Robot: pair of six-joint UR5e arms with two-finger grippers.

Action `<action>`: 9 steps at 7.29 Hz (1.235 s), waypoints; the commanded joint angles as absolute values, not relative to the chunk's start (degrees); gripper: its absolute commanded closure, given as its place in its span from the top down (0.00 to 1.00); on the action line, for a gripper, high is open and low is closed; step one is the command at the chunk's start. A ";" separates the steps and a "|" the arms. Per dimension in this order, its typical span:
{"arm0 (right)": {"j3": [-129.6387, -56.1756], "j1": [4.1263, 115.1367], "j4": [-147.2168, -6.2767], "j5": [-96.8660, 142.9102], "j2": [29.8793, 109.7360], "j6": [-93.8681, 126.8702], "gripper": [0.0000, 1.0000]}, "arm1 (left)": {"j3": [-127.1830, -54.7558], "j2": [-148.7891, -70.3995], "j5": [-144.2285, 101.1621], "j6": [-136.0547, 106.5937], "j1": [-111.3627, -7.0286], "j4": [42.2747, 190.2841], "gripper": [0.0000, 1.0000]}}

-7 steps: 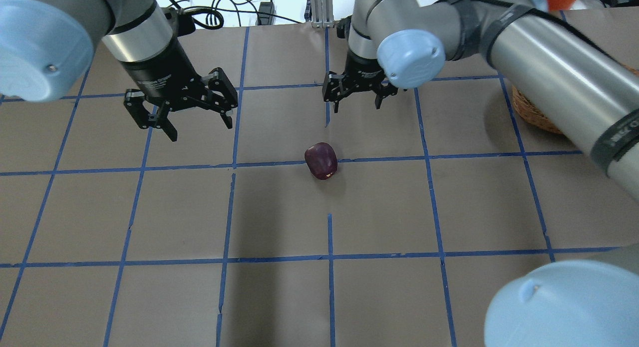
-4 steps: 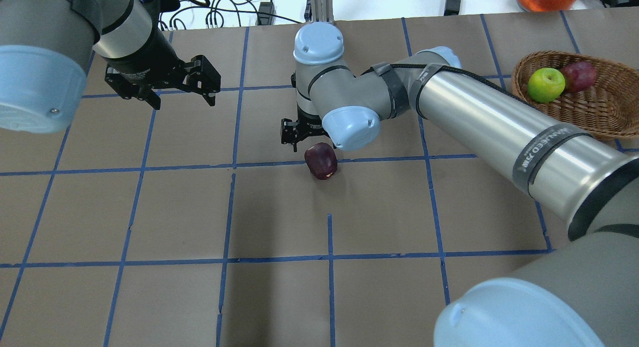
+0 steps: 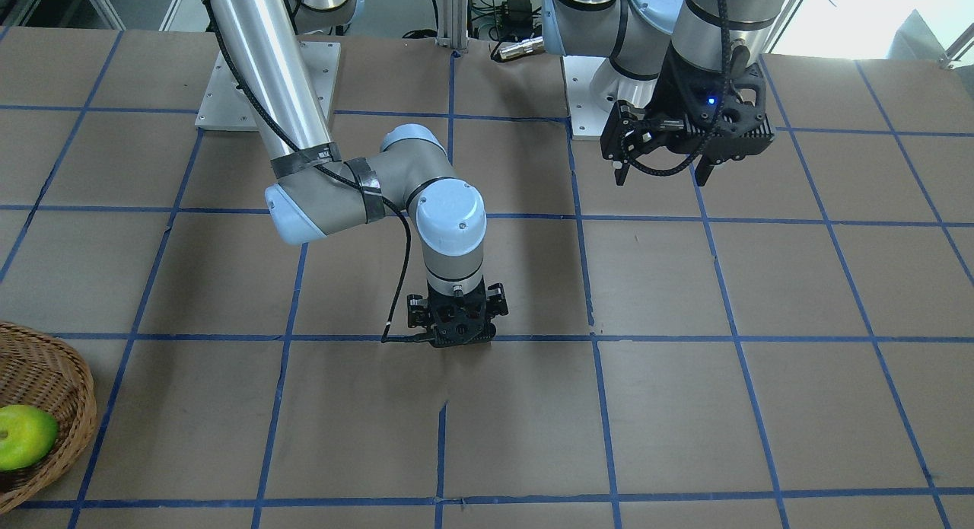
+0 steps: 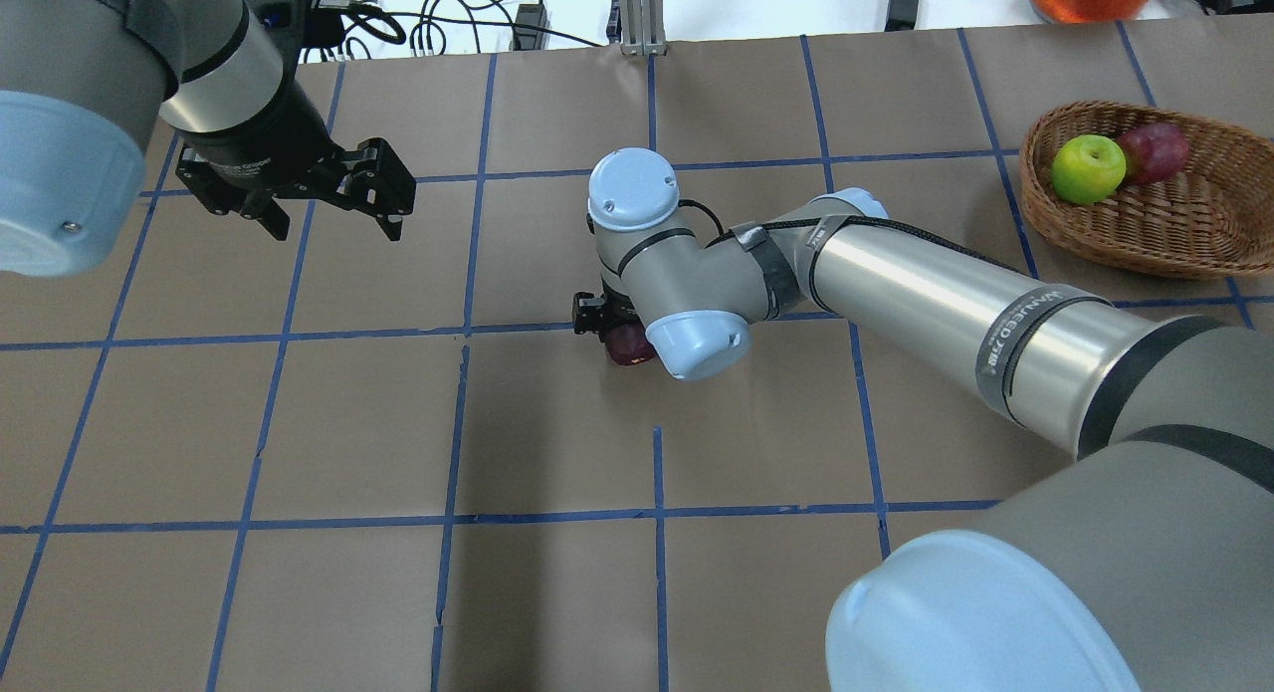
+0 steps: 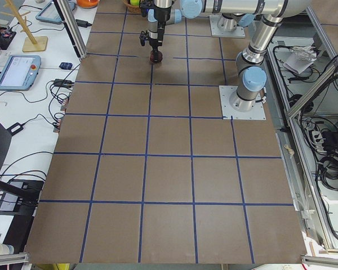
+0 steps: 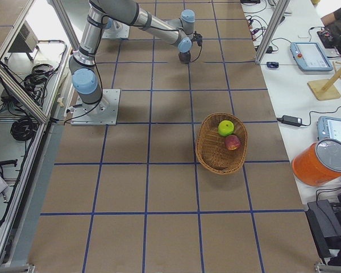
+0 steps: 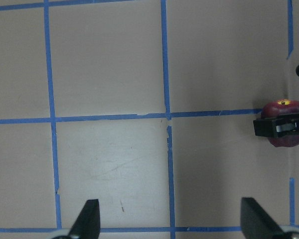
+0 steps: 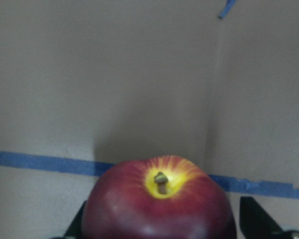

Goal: Put all apples into basket
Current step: 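Grasp the dark red apple with the right gripper while left draws back, then carry the dark red apple to the basket and release it with right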

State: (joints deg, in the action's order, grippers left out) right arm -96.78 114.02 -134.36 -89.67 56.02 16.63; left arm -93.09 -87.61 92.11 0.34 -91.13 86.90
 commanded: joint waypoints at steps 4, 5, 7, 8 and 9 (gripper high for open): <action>-95.55 112.60 -130.64 -84.50 58.78 16.79 0.12 | -91.76 -87.36 89.74 0.18 -89.56 91.14 1.00; -93.36 112.50 -124.60 -84.03 60.36 16.79 0.02 | -91.67 -87.28 89.65 0.18 -89.47 91.06 1.00; -85.65 105.78 -116.42 -84.03 61.78 15.57 0.00 | -91.76 -87.28 89.74 0.18 -89.39 90.88 1.00; -80.21 99.21 -107.67 -84.02 62.48 8.42 0.00 | -91.67 -87.28 89.74 0.18 -89.30 90.88 1.00; -75.02 91.92 -99.57 -84.98 62.75 -0.44 0.00 | -91.76 -87.28 89.91 0.18 -89.38 90.79 1.00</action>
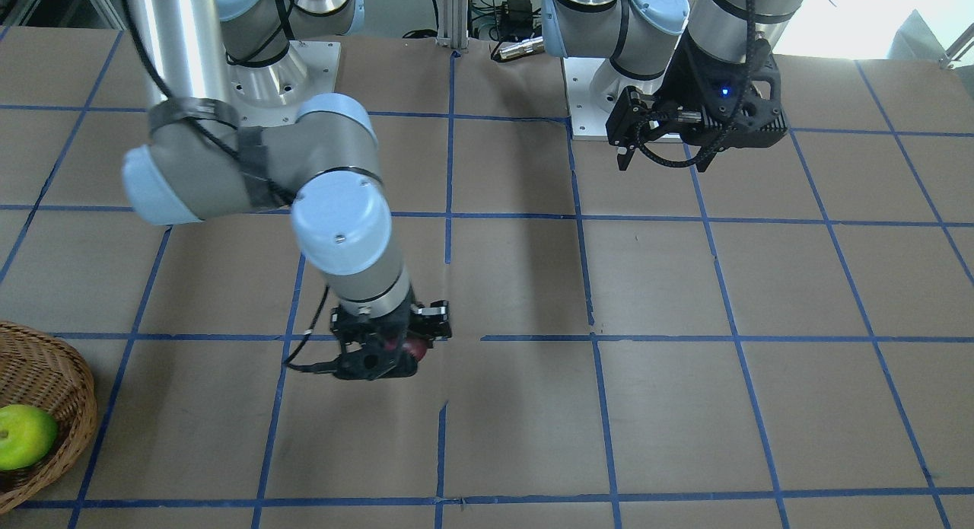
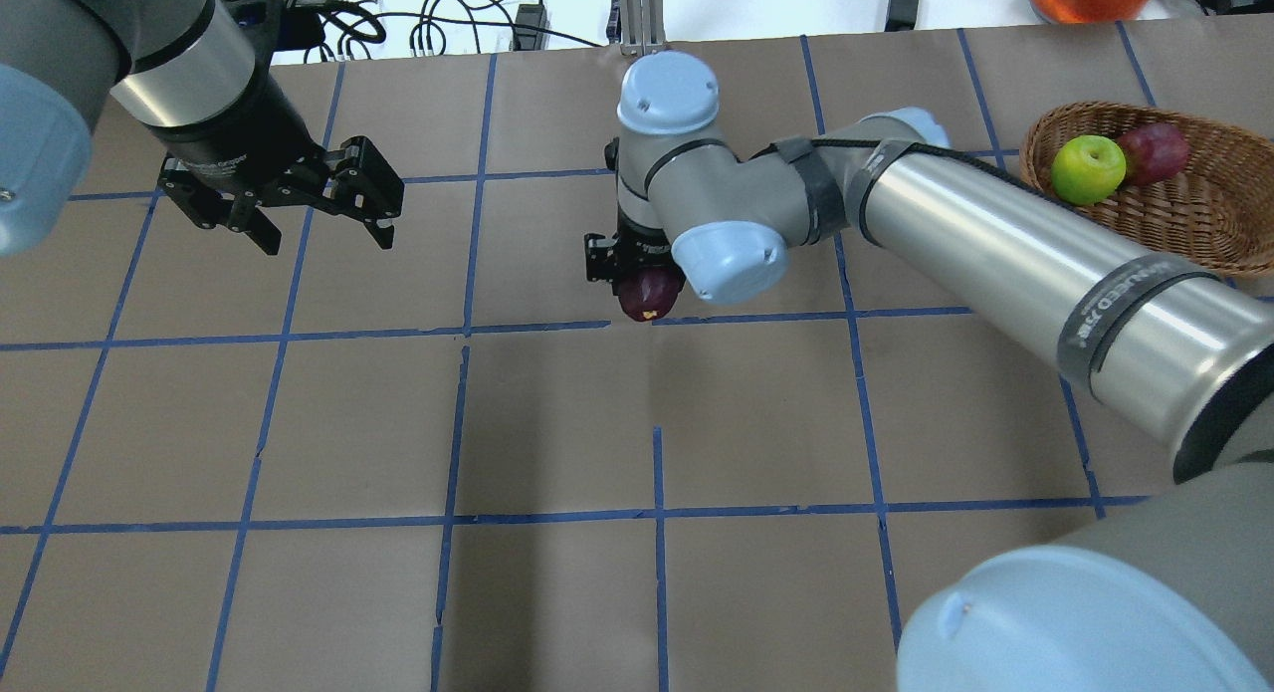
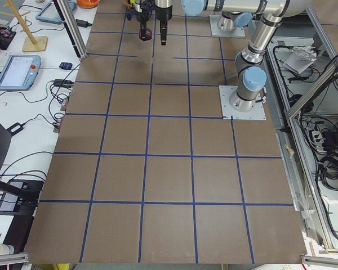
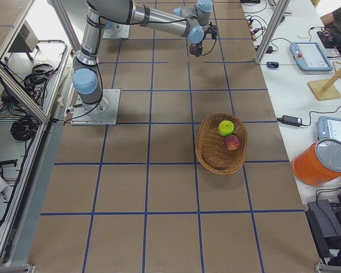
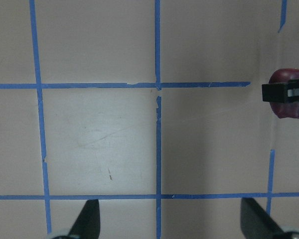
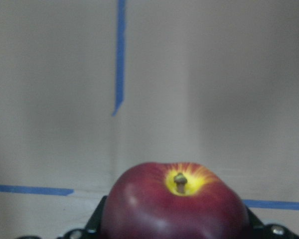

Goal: Put all apples into basket
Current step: 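Carry the dark red apple to the basket and release it with right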

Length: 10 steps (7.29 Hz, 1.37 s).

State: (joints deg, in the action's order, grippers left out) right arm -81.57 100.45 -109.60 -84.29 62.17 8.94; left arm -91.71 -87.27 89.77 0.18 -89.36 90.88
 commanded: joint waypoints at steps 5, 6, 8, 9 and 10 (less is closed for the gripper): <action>-70.49 62.10 -107.60 -92.26 54.89 -41.07 0.00 | -91.67 -87.19 89.74 0.09 -89.38 90.79 1.00; -69.88 58.66 -111.93 -92.37 51.54 -44.70 0.00 | -91.76 -87.27 89.74 0.09 -89.30 90.79 1.00; -69.79 58.01 -115.89 -90.72 48.71 -44.30 0.96 | -91.67 -87.10 89.74 0.09 -89.30 90.79 1.00; -69.79 58.01 -116.88 -90.36 48.60 -44.21 1.00 | -91.67 -87.10 89.74 0.09 -89.38 90.79 1.00; -69.79 58.09 -113.24 -90.70 49.82 -44.30 1.00 | -91.67 -87.10 89.74 0.09 -89.30 90.88 1.00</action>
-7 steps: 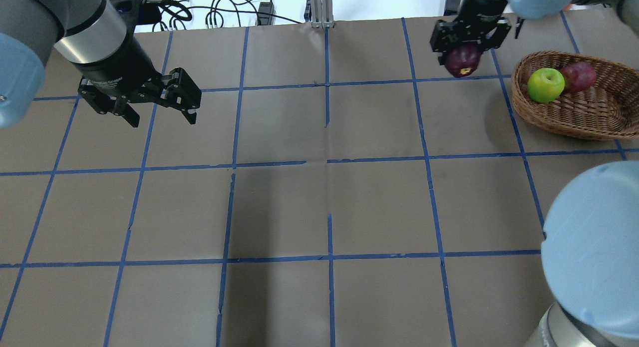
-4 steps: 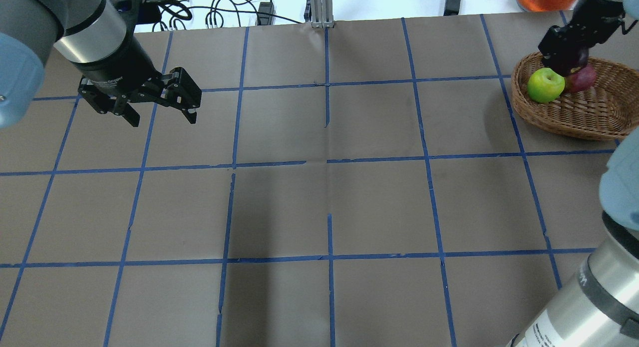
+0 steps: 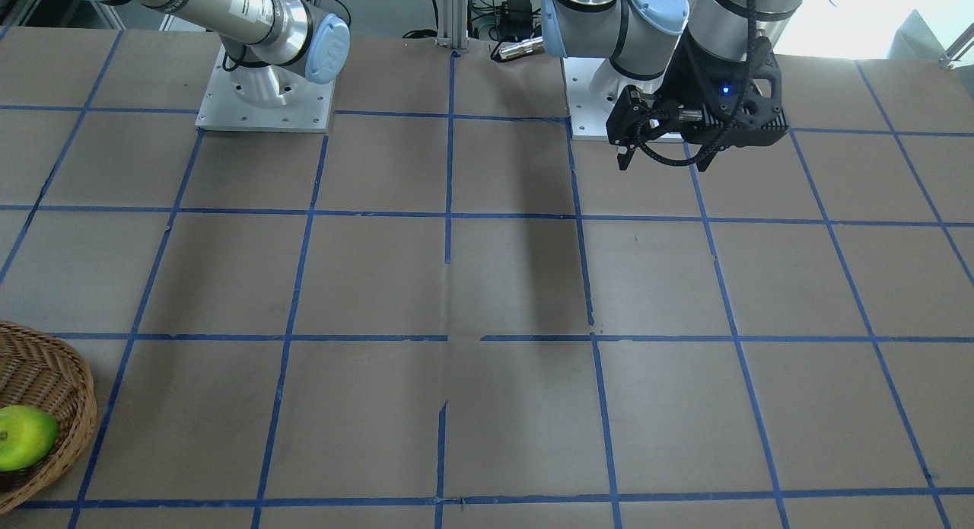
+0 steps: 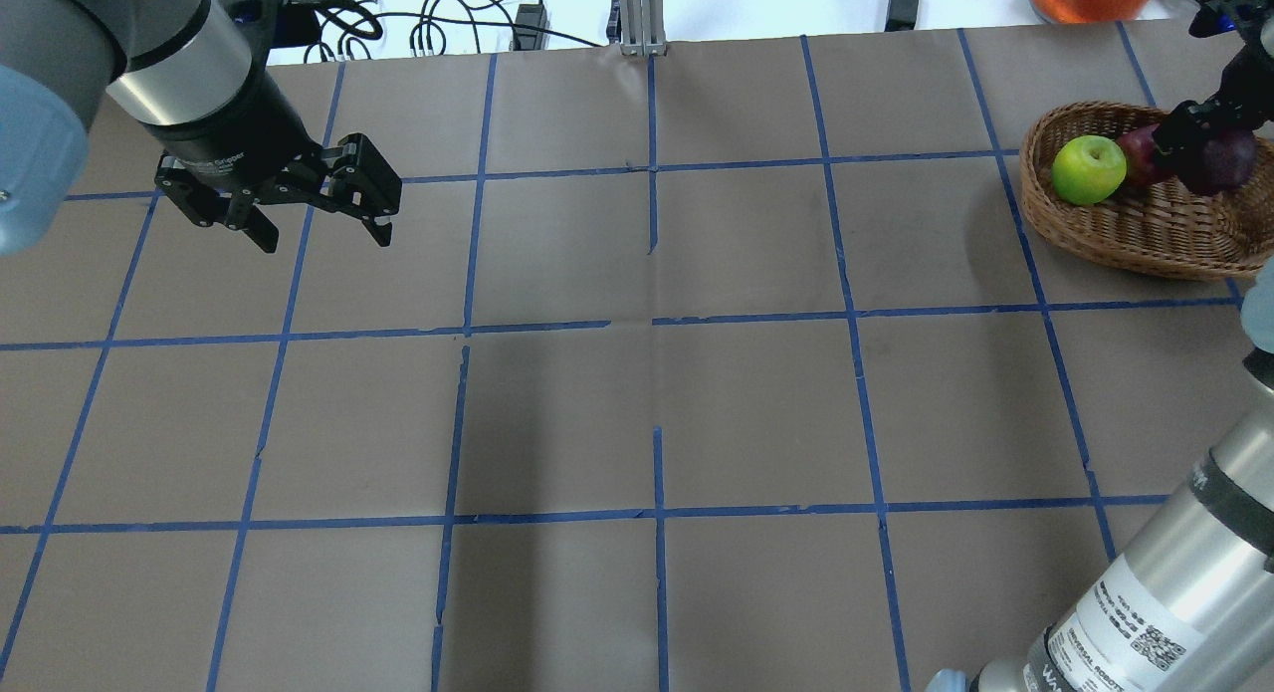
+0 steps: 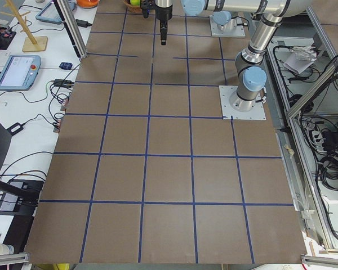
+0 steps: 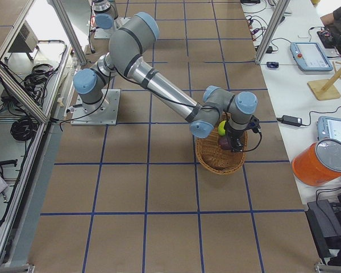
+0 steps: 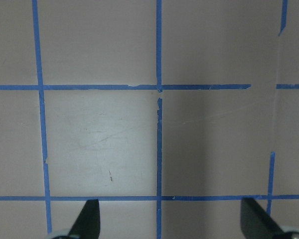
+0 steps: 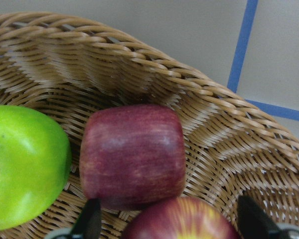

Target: Put all apples into basket

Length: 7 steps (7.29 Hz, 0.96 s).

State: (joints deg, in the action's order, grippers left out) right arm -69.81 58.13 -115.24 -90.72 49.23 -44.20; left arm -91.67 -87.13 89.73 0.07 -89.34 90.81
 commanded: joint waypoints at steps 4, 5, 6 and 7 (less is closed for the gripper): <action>-66.80 70.69 -95.15 -91.32 62.72 -33.64 1.00 | -91.67 -87.01 89.65 -0.09 -89.30 90.88 1.00; -66.80 78.15 -90.05 -91.23 65.02 -22.70 1.00 | -91.67 -87.01 89.74 -0.09 -89.56 90.88 1.00; -66.88 86.31 -88.17 -91.06 67.21 -10.41 1.00 | -91.76 -86.92 89.82 -0.09 -89.47 90.88 1.00; -67.15 92.66 -87.46 -90.79 69.67 -2.19 1.00 | -91.67 -86.84 89.82 -0.09 -89.56 90.97 1.00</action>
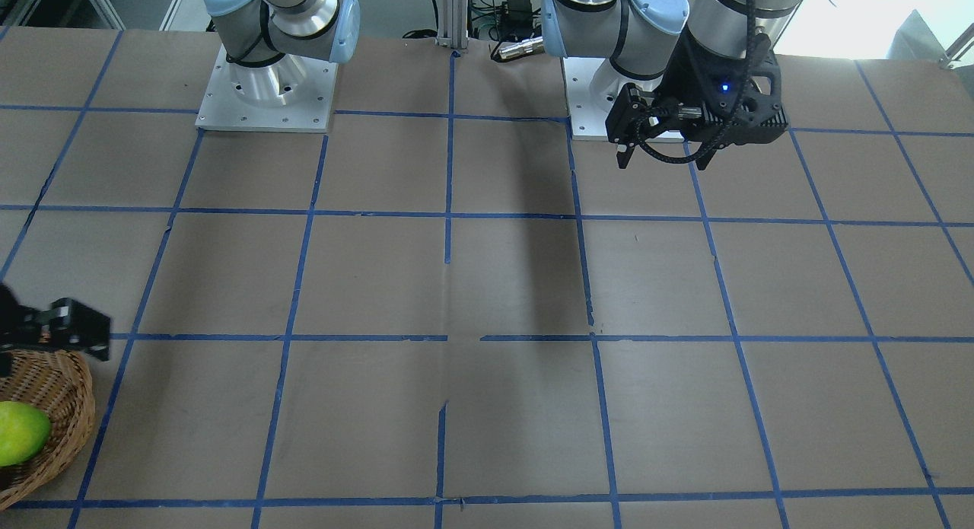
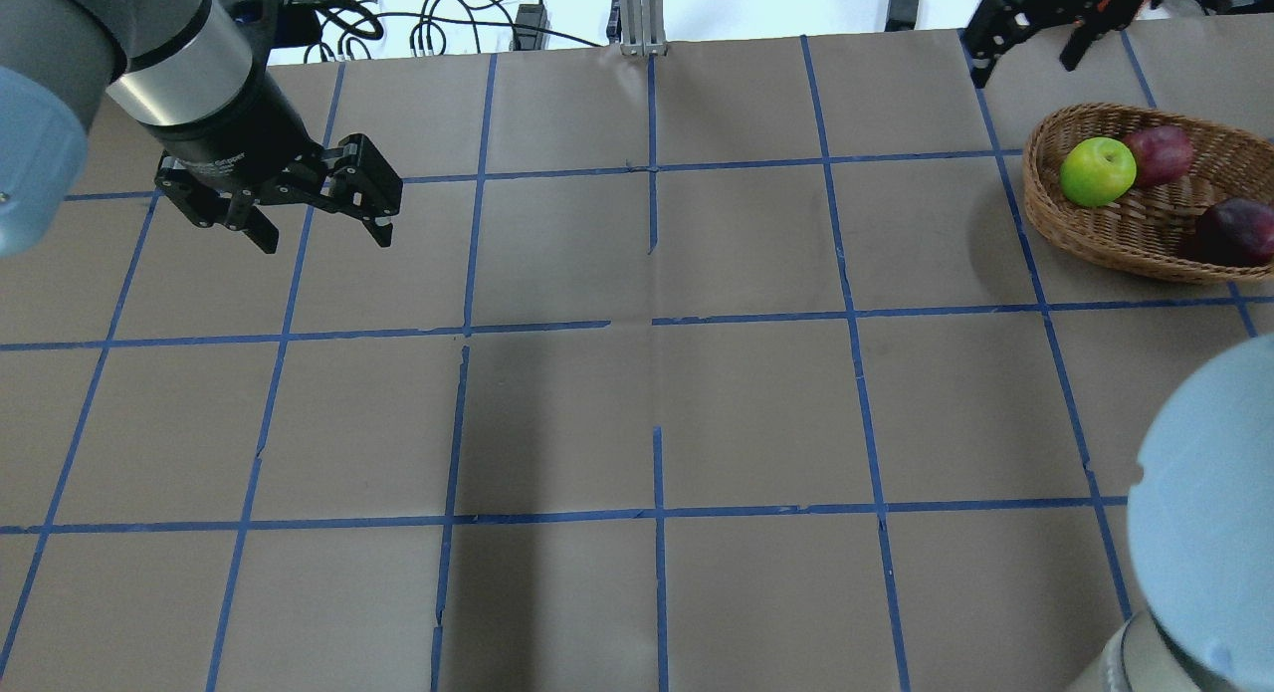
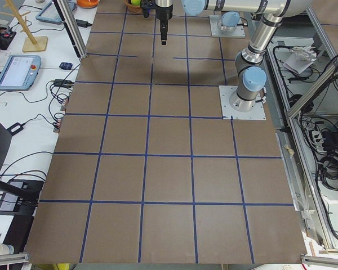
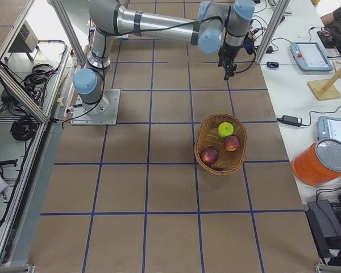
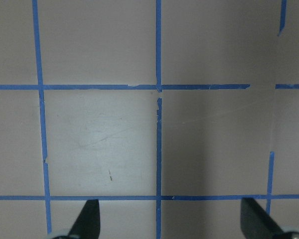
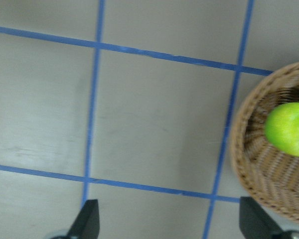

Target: Put all apples into basket

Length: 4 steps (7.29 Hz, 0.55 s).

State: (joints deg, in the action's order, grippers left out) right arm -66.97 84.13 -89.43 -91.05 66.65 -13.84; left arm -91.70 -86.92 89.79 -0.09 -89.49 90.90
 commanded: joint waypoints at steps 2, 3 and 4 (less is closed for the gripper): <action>-69.77 97.72 -81.52 -90.35 75.11 1.06 1.00 | -91.67 -86.92 89.65 -0.09 -89.56 90.97 1.00; -74.05 97.82 -79.82 -90.35 81.50 -1.29 1.00 | -91.67 -86.75 89.74 -0.09 -89.56 91.05 1.00; -79.66 95.73 -81.63 -91.22 84.09 -4.71 1.00 | -91.67 -86.75 89.65 -0.09 -89.47 91.05 1.00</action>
